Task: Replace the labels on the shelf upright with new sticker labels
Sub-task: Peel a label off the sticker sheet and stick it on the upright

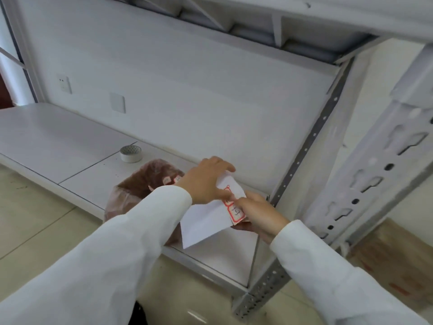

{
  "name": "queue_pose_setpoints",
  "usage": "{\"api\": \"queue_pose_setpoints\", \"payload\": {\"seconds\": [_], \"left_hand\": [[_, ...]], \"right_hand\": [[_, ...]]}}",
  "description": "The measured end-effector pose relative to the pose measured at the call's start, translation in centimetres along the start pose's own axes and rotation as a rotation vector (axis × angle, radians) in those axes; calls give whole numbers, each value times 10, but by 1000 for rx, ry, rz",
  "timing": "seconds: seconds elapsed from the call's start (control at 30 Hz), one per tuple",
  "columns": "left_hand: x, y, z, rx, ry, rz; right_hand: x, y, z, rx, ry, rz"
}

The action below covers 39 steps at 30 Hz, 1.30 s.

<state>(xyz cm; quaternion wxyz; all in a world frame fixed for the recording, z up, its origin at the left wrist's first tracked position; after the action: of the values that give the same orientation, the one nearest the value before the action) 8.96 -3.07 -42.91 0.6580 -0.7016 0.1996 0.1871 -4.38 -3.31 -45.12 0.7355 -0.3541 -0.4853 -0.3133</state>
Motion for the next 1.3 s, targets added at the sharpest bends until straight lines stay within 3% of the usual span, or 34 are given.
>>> {"api": "queue_pose_setpoints", "payload": {"seconds": [0.13, 0.33, 0.53, 0.73, 0.93, 1.13, 1.3], "left_hand": [[-19, -3, 5, -191, 48, -139], [-25, 7, 10, -176, -27, 289], [-23, 5, 11, -185, -57, 544], [-28, 4, 13, -142, -5, 584], [-18, -1, 11, -120, -66, 378], [-18, -1, 17, -44, -5, 497], [-8, -1, 13, -12, 7, 289]], "right_hand": [[3, -6, -1, -55, -4, -207], [11, -23, -5, -159, -122, -364], [13, -26, -5, -97, -110, -518], [14, -26, -3, -133, -176, -319], [13, -18, -1, -87, -228, -133], [18, -15, -4, -95, -236, -114], [19, -16, -2, -102, -247, -45]]}}
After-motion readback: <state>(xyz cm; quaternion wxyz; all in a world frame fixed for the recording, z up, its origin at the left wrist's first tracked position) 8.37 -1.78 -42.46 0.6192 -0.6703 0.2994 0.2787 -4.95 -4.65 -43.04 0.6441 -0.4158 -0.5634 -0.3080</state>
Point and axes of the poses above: each hand's wrist, its own z-axis away from the middle knuckle, its own y-axis out of the palm, x = y × z, the point moved 4 cm from there along -z, towards the middle knuckle, and after that the axes turned 3 degrees about -y, right-handed, at the moved point
